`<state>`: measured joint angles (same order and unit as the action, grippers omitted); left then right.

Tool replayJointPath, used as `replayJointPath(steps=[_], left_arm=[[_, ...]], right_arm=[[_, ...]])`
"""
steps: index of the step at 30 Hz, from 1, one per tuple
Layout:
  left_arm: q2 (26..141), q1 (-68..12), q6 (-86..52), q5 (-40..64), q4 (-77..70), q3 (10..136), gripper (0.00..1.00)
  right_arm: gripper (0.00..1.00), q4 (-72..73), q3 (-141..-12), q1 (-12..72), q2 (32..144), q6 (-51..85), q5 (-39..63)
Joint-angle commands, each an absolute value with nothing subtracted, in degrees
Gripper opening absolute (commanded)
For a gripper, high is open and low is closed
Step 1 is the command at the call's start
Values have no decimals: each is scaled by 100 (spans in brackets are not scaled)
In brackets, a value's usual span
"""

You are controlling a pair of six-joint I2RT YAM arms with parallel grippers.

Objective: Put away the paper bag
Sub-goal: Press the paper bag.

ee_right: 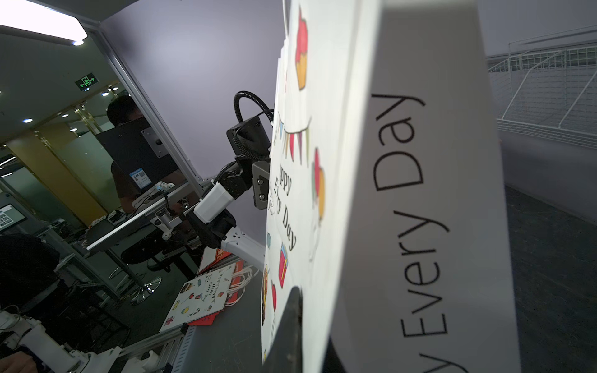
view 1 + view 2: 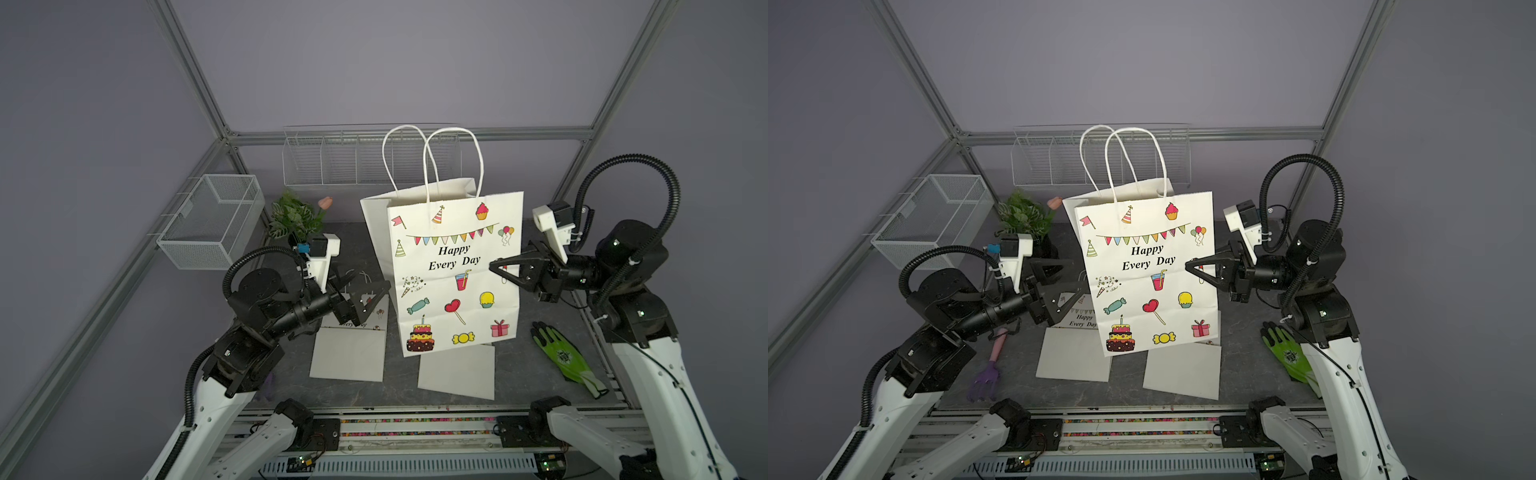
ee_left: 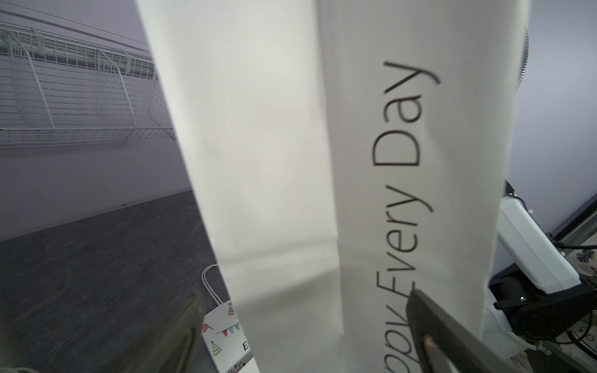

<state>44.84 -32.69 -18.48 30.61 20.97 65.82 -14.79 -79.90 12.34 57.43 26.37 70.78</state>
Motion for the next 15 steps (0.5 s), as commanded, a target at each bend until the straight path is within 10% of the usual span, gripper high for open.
replayJointPath(steps=[1,15], left_arm=[[4398,-3224,-1394,3022,2339,6333,98],[4951,-2531,-3226,5153,-1040,5177,96]], right_arm=[[7,-858,-8107,1197,5748,3163,7429],[7,-22,-8195,1201,5992,3847,7686]])
